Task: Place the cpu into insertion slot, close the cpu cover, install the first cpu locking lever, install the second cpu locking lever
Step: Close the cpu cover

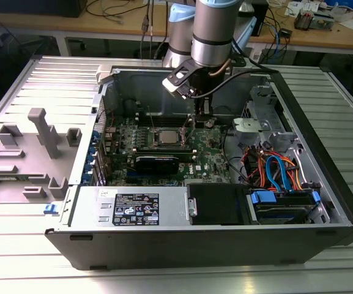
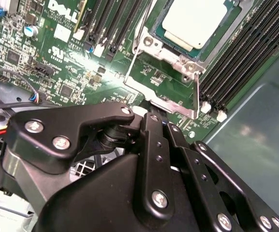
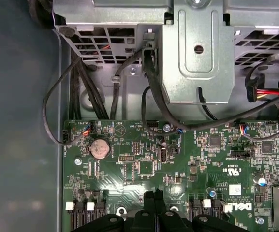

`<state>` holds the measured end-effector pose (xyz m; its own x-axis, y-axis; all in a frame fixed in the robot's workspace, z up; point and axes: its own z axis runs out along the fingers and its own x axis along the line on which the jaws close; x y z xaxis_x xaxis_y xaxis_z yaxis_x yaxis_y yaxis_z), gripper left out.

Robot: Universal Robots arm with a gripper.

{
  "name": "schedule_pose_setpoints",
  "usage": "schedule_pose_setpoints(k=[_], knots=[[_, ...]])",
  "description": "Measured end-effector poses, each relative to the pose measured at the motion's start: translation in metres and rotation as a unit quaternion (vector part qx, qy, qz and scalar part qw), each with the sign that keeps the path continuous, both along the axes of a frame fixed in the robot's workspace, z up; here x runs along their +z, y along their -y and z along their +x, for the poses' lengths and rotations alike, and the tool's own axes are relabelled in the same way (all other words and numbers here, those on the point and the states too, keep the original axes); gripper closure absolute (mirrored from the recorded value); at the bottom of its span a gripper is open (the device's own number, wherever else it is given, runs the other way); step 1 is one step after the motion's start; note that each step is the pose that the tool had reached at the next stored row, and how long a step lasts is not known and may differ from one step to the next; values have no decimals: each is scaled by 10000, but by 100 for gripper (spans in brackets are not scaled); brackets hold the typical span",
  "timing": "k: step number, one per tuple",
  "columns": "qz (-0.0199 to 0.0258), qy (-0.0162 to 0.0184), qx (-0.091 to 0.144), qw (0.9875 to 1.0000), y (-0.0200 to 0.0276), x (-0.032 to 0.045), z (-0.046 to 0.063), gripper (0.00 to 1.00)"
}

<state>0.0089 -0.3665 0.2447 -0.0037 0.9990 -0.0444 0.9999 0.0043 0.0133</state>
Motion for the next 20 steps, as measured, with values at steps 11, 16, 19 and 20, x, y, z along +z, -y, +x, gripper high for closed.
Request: schedule_pose_setpoints(k=[11,16,19,20], knots=[[18,-33,0,10000,0,0,-64,89],[17,-33,0,10000,0,0,-73,89],[17,-33,0,10000,0,0,-78,89],[17,-33,0,10000,0,0,-81,89]])
